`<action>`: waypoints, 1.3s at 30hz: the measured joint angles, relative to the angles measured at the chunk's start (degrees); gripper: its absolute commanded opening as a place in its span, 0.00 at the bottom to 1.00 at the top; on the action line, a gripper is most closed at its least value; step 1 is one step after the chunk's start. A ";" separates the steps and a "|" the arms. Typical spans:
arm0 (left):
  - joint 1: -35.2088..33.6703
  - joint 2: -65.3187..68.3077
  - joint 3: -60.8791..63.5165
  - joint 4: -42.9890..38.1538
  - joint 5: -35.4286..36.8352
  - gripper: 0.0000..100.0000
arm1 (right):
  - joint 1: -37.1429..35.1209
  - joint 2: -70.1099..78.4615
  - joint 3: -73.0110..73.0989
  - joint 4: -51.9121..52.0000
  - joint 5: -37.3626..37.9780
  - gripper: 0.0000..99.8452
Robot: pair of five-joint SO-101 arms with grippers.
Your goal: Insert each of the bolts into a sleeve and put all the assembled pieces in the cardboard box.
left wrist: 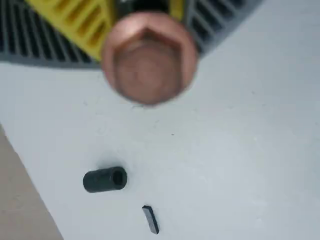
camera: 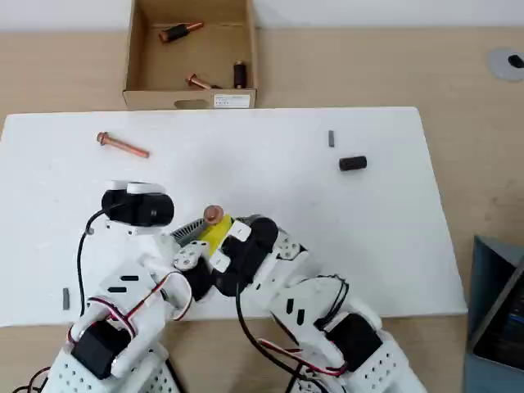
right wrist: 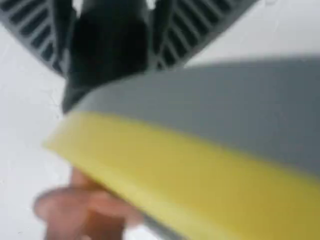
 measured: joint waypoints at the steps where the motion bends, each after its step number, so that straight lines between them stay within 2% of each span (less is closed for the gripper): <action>1: 0.09 0.00 0.00 0.00 -0.44 0.06 | 0.00 0.00 0.00 0.00 0.00 0.01; 4: 0.09 0.00 0.00 0.09 -1.05 0.16 | 0.09 0.00 0.00 0.00 0.00 0.01; 6: -0.09 0.00 0.00 0.35 -1.14 0.18 | 0.18 0.00 0.00 0.00 0.00 0.01; 13: -2.55 0.35 -1.14 0.97 -1.67 0.18 | -0.26 0.00 -0.26 -0.09 0.09 0.01; 25: -5.89 0.18 -15.74 12.40 -1.58 0.17 | -0.09 0.00 -0.18 -0.09 0.18 0.01; 27: -7.12 0.18 -18.02 13.36 -1.58 0.13 | -0.09 0.00 -0.18 -0.09 0.18 0.01; 30: -10.11 0.18 -19.87 14.33 -1.58 0.00 | -0.09 0.00 -0.18 -0.09 0.18 0.01; 34: -17.05 0.09 -20.13 14.59 -2.73 0.00 | -0.09 0.00 -0.18 -0.09 0.18 0.01; 39: -27.25 0.09 -17.93 14.59 -12.48 0.00 | 4.66 0.00 -0.18 -0.09 0.18 0.01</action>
